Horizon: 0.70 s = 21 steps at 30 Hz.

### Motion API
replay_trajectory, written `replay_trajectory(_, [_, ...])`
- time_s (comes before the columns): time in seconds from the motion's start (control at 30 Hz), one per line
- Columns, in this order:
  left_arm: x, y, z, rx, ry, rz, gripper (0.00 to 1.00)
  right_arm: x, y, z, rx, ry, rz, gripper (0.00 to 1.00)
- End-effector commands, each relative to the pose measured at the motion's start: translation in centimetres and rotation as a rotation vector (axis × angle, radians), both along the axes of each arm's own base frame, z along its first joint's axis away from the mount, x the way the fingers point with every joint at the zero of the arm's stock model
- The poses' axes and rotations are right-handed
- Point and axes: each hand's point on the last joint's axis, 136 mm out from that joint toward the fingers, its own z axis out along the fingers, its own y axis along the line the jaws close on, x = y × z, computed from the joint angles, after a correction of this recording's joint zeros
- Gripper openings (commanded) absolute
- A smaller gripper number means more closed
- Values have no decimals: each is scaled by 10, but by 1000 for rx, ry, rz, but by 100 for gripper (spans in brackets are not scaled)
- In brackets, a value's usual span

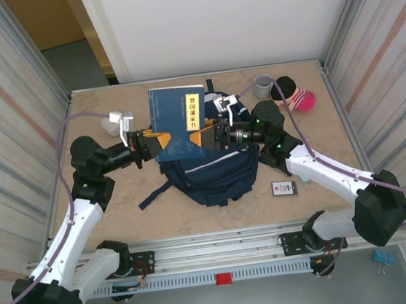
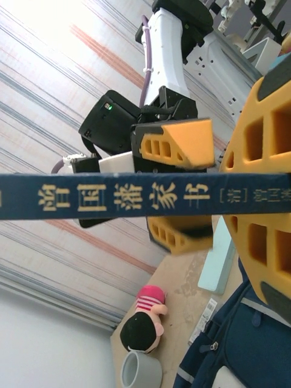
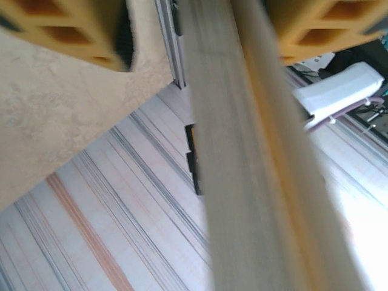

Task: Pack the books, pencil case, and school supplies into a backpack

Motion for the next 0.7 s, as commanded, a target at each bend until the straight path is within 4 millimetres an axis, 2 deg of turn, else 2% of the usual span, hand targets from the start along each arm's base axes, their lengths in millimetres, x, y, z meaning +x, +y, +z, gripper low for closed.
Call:
replay_trajectory(0.0, [2,4,13,20,-64,57,11,-3,-7,16,57,-48,1,17])
replay_trajectory(0.03, [5,5,7,41,-52,77,17,-3,-10,16,60,-61,-10,9])
replay_trajectory(0.07, [8,7,1,69,-41,101,28,-2,-13,16,60,-75,-28,3])
replay_trajectory(0.17, [10,15,-11,171,-52,174,62,0,-23,9,-5,-159,-92,1])
replay_trajectory(0.23, [7,24,-14,243,-101,230,72,-2,-29,-4,-120,-236,-136,1])
replay_trajectory(0.33, [-2,35,-15,366,-222,278,78,-3,-42,-27,-325,-346,-186,1])
replay_trajectory(0.47, [-27,36,-24,524,-433,199,77,-6,-57,-54,-559,-510,-189,1])
replay_trajectory(0.57, [-38,33,-33,603,-522,145,80,-13,-59,-74,-727,-671,-141,0])
replay_trajectory(0.67, [-42,30,-48,683,-525,90,82,-19,-55,-90,-844,-772,-76,0])
